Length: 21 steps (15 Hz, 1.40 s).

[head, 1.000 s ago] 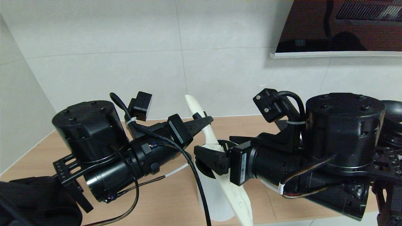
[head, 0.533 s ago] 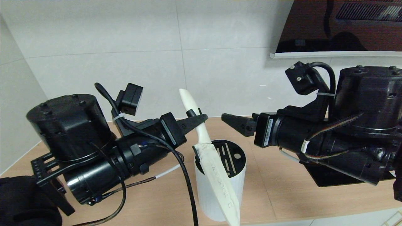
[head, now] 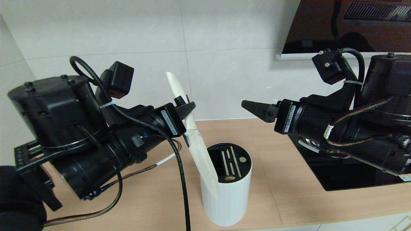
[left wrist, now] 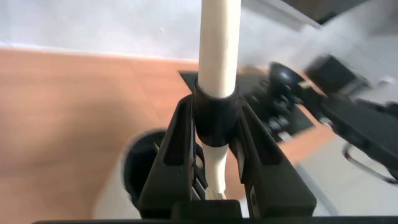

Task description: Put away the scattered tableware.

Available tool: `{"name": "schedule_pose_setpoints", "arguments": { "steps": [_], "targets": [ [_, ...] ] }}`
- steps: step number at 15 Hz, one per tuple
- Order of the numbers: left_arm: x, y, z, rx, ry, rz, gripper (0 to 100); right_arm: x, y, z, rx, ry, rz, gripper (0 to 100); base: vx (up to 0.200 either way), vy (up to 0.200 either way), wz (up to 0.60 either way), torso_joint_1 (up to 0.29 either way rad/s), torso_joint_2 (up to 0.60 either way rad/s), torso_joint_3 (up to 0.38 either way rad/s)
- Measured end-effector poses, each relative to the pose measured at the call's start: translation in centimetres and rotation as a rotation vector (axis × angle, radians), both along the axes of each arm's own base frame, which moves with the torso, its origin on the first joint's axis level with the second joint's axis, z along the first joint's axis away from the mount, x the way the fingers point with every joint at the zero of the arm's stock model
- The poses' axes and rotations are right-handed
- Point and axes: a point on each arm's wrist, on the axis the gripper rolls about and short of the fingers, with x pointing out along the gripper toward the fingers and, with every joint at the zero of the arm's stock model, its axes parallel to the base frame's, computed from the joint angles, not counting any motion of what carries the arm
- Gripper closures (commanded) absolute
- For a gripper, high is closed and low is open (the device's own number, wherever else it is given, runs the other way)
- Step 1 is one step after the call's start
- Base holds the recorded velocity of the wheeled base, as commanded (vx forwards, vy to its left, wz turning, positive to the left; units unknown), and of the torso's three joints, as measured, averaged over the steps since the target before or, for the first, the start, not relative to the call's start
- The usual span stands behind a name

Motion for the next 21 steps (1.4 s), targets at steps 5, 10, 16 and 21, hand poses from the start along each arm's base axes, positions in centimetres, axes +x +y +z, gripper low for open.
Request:
{"name": "schedule_pose_setpoints", "arguments": {
  "steps": [5, 10, 16, 21],
  "targets": [
    [0.5, -0.4, 3.0, 0.112, -0.067, 0.206, 100, -0.1, -0.3, 0.3, 0.007, -0.008, -0.005, 0, 0.0, 0.0, 0.0, 0.0, 0.0, 0.0],
    [0.3, -2.2, 3.6, 0.14, -0.119, 0.434, 100, 0.2, -0.1, -0.2, -0.004, 0.004, -0.006, 0, 0.0, 0.0, 0.0, 0.0, 0.0, 0.0],
    [0.3, -4.6, 3.0, 0.123, -0.159, 0.561, 100, 0.2, -0.1, -0.2, -0.005, 0.005, -0.007, 0, 0.0, 0.0, 0.0, 0.0, 0.0, 0.0],
    [-0.2, -6.3, 1.4, 0.155, -0.21, 0.525, 100, 0.2, -0.1, -0.2, -0.006, 0.005, -0.007, 0, 0.0, 0.0, 0.0, 0.0, 0.0, 0.0]
  ]
}}
